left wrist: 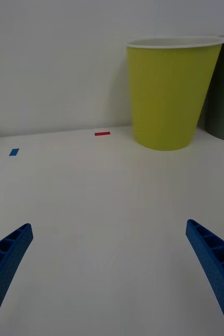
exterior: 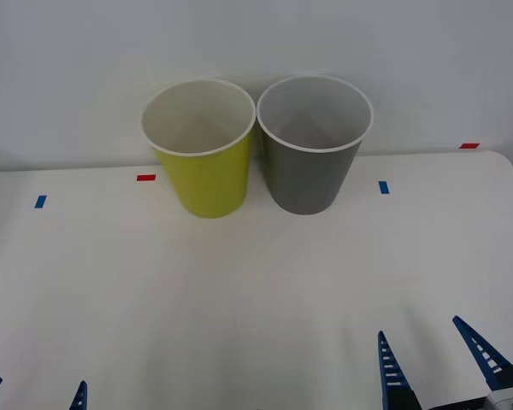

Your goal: Put cans in the gray bin and PET bottles in the light green bin.

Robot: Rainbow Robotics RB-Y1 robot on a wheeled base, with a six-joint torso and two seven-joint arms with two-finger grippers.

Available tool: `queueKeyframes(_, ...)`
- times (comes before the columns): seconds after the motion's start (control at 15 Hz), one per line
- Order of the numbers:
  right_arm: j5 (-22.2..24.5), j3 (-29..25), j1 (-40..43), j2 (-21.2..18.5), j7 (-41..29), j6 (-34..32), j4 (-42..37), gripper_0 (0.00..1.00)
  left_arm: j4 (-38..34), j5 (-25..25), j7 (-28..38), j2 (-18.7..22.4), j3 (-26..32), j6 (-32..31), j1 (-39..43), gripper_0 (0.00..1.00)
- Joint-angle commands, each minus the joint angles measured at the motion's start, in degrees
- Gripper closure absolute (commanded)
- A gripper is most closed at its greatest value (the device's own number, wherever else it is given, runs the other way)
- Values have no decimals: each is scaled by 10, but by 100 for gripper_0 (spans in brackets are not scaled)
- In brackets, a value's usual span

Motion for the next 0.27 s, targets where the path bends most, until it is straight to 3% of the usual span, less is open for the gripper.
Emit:
queueKeyframes(0.07, 0, 0, 0, 0, 0, 0, 0, 0, 0, 0, 0, 0, 0, 0, 0, 0)
queueKeyframes(0.27, 0, 0, 0, 0, 0, 0, 0, 0, 0, 0, 0, 0, 0, 0, 0, 0)
